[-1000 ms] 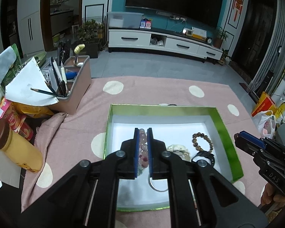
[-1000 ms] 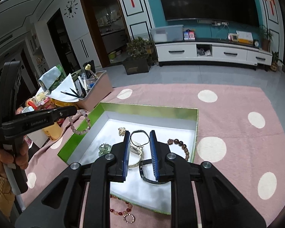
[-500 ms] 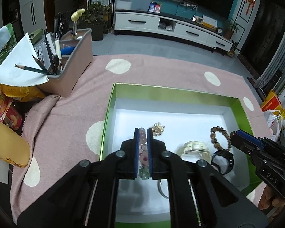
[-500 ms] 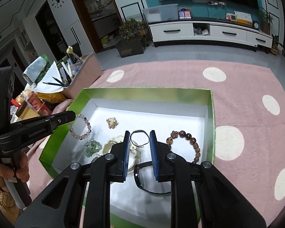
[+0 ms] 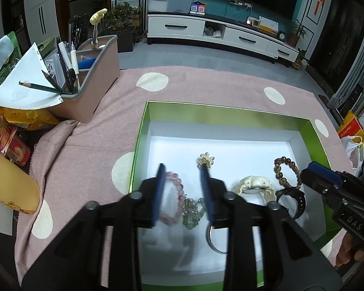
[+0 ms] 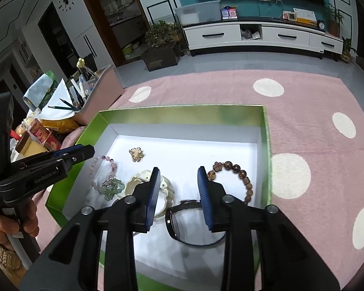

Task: Organize jewelry
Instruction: 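Carry the pink bracelet and dark ring into the green box while both tools open, then withdraw both open tools from the green box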

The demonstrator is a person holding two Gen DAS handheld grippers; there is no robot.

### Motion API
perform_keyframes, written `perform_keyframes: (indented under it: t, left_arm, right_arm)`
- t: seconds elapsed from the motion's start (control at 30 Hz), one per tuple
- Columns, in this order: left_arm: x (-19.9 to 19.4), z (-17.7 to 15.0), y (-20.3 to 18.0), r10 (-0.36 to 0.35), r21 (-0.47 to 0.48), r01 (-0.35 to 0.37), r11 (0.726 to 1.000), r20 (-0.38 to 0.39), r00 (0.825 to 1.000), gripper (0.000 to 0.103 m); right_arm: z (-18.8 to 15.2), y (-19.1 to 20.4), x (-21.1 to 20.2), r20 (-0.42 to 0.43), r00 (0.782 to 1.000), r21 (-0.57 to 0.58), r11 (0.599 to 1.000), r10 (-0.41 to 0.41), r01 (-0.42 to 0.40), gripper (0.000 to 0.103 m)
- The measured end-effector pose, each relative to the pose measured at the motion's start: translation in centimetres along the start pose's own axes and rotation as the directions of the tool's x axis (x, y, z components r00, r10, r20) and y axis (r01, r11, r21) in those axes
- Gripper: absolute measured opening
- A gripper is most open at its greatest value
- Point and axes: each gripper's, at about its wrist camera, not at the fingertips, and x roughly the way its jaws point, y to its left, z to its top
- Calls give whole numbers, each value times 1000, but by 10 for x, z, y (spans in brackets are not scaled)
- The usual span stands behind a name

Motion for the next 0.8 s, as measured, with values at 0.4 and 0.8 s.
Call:
perform_keyframes:
  t: [0.4,0.8]
  left_arm:
    - [-57,-21,-6,-10,25,8,1000,79,997,52]
    - [-111,-84,-16,-8,24,6,1000,93,996,66]
  right_arm:
    - [-30,-2,-76,95,995,-47,999,14,-10,32]
    - [-88,-1,-116,75,997,-54,998,19,-15,35]
